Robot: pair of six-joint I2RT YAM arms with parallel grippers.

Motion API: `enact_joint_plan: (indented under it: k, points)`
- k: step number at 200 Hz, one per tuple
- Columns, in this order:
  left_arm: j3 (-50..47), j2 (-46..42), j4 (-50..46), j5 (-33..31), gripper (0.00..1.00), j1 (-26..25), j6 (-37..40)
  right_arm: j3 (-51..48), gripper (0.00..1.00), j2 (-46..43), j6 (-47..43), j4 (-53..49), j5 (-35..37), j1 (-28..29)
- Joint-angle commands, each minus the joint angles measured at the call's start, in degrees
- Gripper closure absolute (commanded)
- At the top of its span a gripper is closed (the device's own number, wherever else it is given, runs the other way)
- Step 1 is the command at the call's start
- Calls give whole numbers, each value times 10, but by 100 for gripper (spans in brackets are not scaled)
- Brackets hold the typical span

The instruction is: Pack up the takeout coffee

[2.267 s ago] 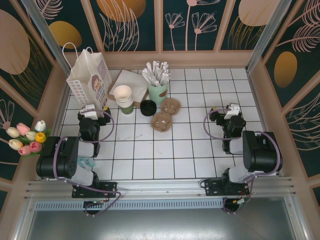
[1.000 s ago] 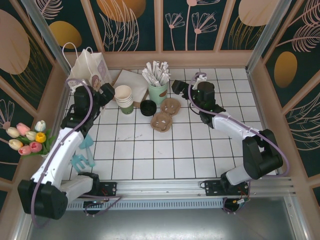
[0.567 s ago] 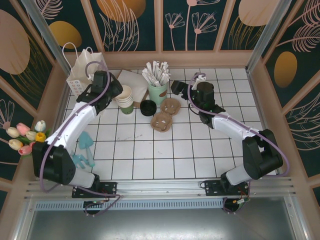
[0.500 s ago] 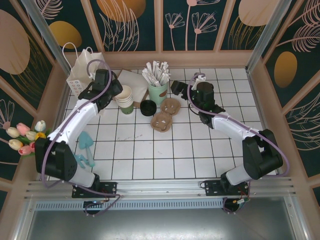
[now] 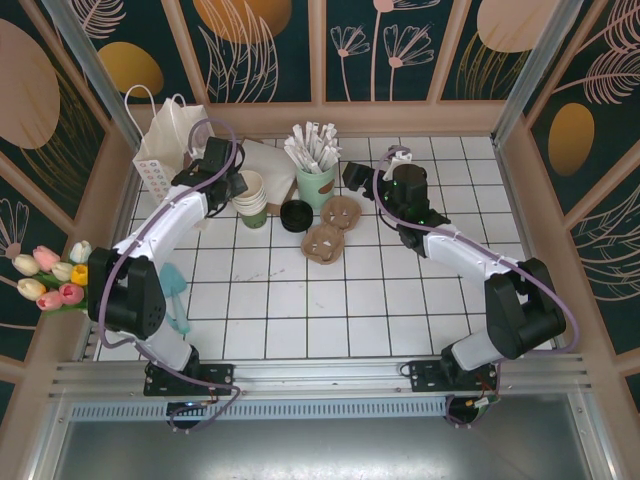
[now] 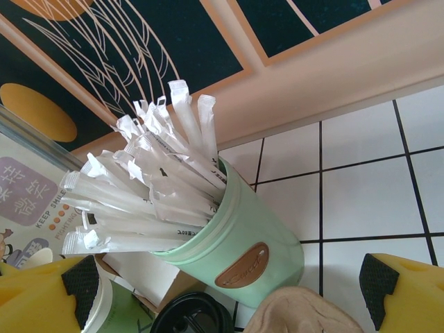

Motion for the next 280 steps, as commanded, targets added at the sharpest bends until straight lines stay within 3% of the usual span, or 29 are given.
enact_joint_plan:
  k: [1, 27, 68, 102, 130, 194, 213, 280]
  points:
    - [18, 6, -25, -6, 69, -5, 6, 3, 1, -2, -13, 3, 11, 4]
    - [17, 4, -32, -8, 79, -6, 6, 4, 1, 1, -14, 3, 10, 4]
    - [20, 2, -36, -7, 85, -7, 8, 3, 1, 1, -15, 3, 9, 5]
    - [27, 1, -41, -6, 86, -7, 11, 3, 1, -1, -14, 0, 9, 6]
    - [34, 0, -44, -6, 80, -8, 13, 2, 1, -1, -14, 0, 10, 6]
    - [33, 0, -51, -15, 91, -7, 17, 2, 1, -1, -15, -2, 13, 7]
    - [33, -2, -49, -13, 100, -7, 17, 4, 1, -3, -16, -4, 13, 7]
    - [11, -68, 13, 1, 100, -7, 5, 5, 1, -13, -27, -7, 12, 9]
